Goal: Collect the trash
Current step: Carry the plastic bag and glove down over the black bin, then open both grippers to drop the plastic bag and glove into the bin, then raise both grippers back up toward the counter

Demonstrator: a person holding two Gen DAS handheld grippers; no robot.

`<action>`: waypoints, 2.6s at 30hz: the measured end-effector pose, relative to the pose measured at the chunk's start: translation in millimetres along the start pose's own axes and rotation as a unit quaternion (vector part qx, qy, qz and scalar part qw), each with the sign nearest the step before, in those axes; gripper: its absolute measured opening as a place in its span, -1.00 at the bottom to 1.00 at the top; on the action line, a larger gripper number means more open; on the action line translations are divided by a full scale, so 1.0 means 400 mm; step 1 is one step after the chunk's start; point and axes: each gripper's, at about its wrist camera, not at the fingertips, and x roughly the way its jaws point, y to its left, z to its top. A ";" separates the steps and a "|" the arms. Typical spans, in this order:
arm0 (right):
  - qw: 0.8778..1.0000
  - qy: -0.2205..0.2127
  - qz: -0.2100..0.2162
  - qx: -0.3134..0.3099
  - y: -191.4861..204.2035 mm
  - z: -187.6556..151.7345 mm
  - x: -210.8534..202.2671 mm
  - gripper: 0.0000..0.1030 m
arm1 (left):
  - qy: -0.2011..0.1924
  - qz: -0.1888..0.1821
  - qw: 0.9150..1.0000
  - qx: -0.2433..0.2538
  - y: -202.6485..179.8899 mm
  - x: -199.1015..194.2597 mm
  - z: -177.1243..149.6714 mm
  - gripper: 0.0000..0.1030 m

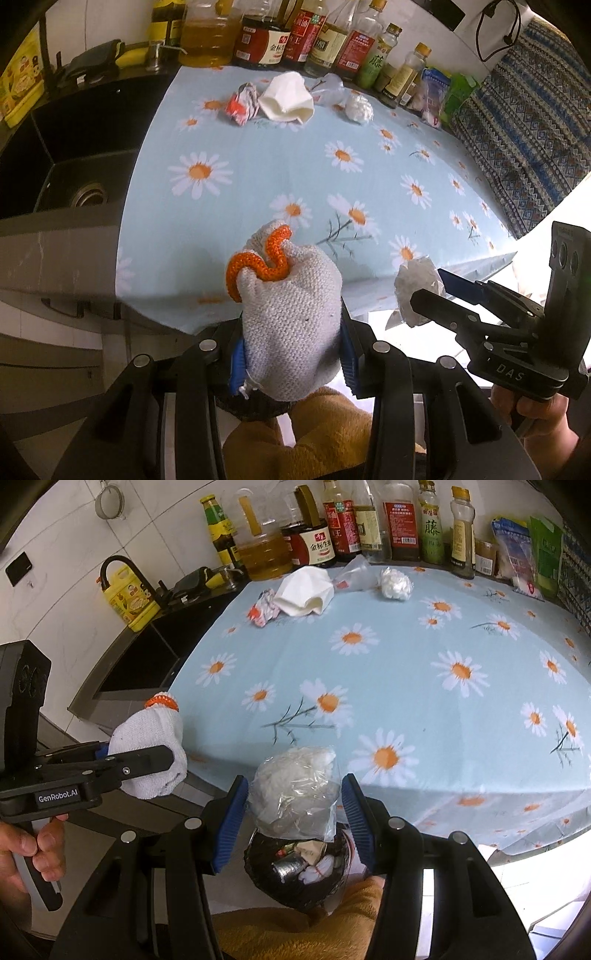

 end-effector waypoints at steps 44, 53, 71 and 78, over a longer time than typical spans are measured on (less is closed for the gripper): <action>0.974 0.194 0.028 0.109 -0.052 -0.269 0.410 0.29 | 0.192 0.051 0.977 -0.078 0.202 0.357 -0.266 0.25; 0.975 0.185 0.032 0.121 -0.067 -0.248 0.392 0.29 | 0.178 0.060 0.979 -0.083 0.210 0.334 -0.243 0.25; 0.990 0.116 0.030 0.077 -0.004 -0.158 0.210 0.29 | 0.119 0.051 0.991 -0.033 0.143 0.167 -0.192 0.25; 0.997 0.054 0.019 0.053 0.021 -0.089 0.069 0.38 | 0.065 0.027 0.997 -0.025 0.111 0.051 -0.129 0.33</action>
